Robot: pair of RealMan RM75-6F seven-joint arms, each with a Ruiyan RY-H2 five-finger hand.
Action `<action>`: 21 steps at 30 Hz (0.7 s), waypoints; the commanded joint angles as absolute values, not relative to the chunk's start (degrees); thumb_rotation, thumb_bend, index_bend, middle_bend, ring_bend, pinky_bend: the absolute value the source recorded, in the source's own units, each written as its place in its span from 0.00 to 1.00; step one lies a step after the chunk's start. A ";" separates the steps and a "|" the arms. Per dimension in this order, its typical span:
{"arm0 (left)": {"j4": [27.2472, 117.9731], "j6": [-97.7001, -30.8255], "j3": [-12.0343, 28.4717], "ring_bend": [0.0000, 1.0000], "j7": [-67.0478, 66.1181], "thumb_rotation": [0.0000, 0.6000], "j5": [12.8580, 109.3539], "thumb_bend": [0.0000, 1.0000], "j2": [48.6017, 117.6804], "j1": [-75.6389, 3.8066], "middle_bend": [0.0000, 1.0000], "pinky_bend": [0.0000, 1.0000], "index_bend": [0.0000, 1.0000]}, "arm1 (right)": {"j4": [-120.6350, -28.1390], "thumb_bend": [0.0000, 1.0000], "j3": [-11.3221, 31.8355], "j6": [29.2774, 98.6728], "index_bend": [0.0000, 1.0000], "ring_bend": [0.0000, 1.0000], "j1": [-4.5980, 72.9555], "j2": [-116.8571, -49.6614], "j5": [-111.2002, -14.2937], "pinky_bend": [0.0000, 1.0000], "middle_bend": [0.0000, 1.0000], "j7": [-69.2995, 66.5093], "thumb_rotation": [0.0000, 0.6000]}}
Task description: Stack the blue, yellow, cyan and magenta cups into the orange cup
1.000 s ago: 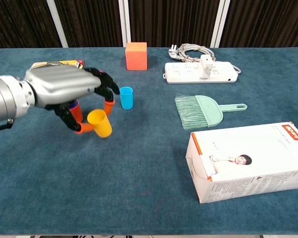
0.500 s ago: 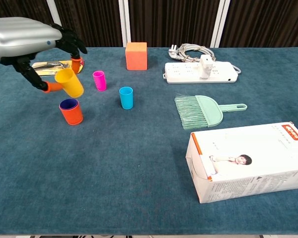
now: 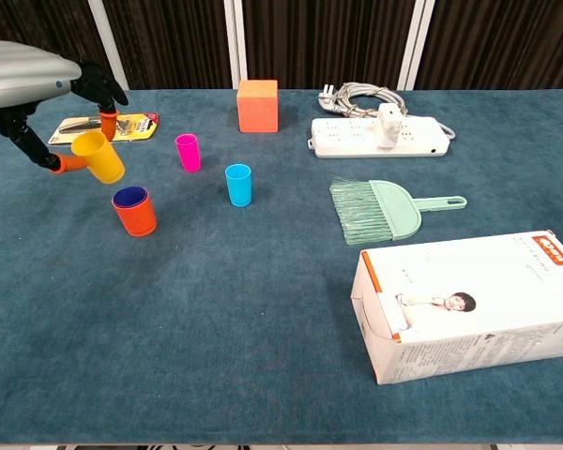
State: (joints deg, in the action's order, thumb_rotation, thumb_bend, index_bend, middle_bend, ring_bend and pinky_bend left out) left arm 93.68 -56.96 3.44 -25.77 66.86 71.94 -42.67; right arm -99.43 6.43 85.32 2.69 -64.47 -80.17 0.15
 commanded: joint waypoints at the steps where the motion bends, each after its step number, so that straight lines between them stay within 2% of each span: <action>1: 92.27 -56.13 3.29 0.00 -25.02 1.00 66.72 0.30 72.90 -42.67 0.15 0.00 0.42 | -99.41 0.34 6.46 85.28 0.04 0.08 2.70 -64.50 -80.07 0.04 0.04 0.17 1.00; 21: 90.24 -55.29 3.33 0.00 -25.82 1.00 68.27 0.30 75.72 -43.21 0.15 0.00 0.43 | -99.39 0.34 6.48 85.03 0.05 0.08 2.85 -64.78 -79.93 0.04 0.04 0.32 1.00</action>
